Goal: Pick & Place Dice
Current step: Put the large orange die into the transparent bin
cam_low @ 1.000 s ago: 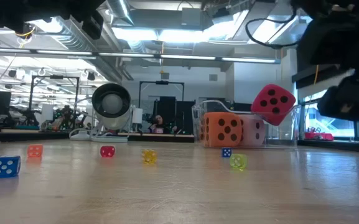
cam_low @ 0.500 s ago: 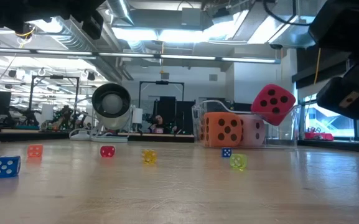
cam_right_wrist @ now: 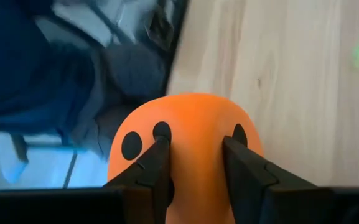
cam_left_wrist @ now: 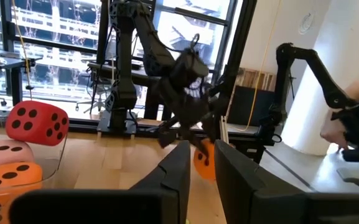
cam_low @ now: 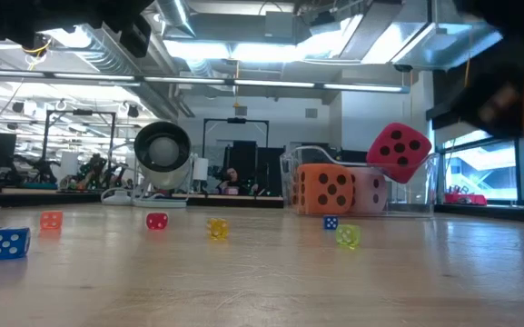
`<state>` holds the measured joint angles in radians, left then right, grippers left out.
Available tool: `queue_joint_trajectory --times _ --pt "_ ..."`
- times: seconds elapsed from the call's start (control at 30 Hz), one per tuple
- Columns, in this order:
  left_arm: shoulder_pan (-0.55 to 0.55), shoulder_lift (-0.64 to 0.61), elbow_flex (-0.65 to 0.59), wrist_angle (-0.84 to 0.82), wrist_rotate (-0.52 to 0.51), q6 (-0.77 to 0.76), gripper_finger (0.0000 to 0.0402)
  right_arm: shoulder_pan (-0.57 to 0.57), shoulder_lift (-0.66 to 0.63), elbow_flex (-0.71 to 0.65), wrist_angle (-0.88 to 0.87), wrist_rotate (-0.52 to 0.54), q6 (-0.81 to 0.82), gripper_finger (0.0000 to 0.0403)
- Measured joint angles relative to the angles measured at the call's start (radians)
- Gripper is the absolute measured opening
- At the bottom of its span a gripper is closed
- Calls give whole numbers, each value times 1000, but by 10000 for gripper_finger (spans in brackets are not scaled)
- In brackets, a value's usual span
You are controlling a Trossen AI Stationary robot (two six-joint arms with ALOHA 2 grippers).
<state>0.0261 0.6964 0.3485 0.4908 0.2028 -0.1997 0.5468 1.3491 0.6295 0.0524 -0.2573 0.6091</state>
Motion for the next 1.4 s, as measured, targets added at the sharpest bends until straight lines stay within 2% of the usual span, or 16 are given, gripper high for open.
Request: queue_joint_trajectory --times 0.2,0.4,0.57,0.7,0.8,0.97,1.07,1.17,1.4 --pt "0 0 0 6 0 -1 61 -1 -90 80 -2 146 -87 112" --pt "0 0 0 6 0 -5 61 -8 -172 155 11 483 -212 97" --pt "0 0 0 6 0 -8 63 -13 -177 210 31 751 -359 97" --pt "0 0 0 7 0 -14 62 -69 -162 216 49 897 -457 97" --pt "0 0 0 7 0 -14 61 -152 -151 214 58 911 -500 97" --pt "0 0 0 7 0 -17 64 -303 -126 215 127 840 -570 97" --pt "0 0 0 8 0 -23 65 -380 -125 215 101 825 -584 97" --pt "0 0 0 8 0 -25 65 -441 -124 215 39 824 -579 97" --pt "0 0 0 7 0 -24 61 -552 -101 215 59 788 -611 97"
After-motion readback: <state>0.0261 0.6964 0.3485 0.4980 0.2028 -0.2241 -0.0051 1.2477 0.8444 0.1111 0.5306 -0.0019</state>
